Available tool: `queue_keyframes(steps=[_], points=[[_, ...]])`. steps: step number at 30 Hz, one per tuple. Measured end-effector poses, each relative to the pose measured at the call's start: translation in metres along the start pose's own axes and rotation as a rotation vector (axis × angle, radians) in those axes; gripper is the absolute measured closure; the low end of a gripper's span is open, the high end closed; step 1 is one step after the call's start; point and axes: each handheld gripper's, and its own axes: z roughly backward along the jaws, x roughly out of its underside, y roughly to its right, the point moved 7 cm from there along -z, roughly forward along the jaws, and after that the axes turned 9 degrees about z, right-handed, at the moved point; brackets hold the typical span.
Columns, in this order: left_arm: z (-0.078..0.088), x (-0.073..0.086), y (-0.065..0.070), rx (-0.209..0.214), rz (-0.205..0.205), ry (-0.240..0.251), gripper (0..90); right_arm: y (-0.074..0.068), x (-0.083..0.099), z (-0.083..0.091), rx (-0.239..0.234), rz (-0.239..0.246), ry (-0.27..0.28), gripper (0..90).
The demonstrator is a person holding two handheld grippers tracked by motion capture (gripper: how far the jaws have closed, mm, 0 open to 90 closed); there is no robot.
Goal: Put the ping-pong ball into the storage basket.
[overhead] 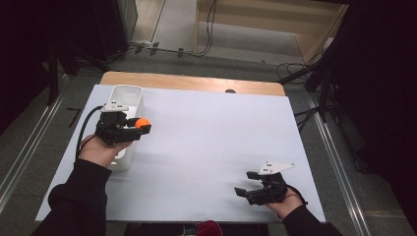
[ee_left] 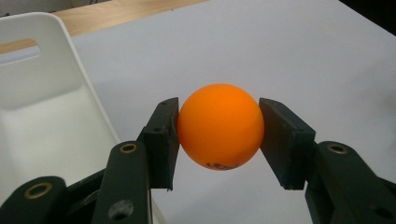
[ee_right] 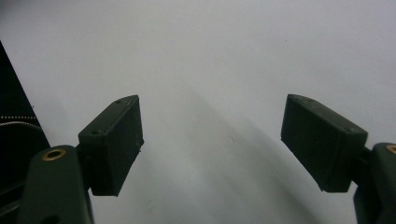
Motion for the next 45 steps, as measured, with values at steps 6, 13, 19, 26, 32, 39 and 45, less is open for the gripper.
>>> queue_keyframes(steps=[6, 13, 19, 26, 32, 39, 45], points=[[0.002, 0.000, -0.006, -0.015, 0.011, 0.006, 50.6, 0.000, 0.000, 0.000, -0.002, 0.001, -0.001, 19.5], [0.005, 0.000, -0.014, -0.039, 0.021, 0.005, 50.6, 0.000, 0.000, 0.000, -0.002, 0.002, 0.000, 19.6], [0.007, 0.001, -0.021, -0.053, 0.035, 0.006, 50.6, 0.000, 0.000, 0.000, -0.002, 0.002, -0.001, 19.5], [0.009, 0.002, -0.027, -0.070, 0.038, 0.004, 50.5, 0.000, 0.000, 0.000, 0.001, 0.001, 0.001, 19.5], [0.012, 0.002, -0.033, -0.083, 0.045, 0.007, 50.5, 0.000, 0.000, 0.000, -0.001, 0.002, 0.002, 19.5], [0.016, 0.004, -0.041, -0.096, 0.067, 0.006, 50.5, 0.001, 0.000, 0.001, 0.001, 0.003, 0.006, 19.5], [0.019, 0.004, -0.046, -0.111, 0.074, 0.013, 50.5, 0.001, 0.000, 0.000, 0.001, 0.001, 0.006, 19.5]])
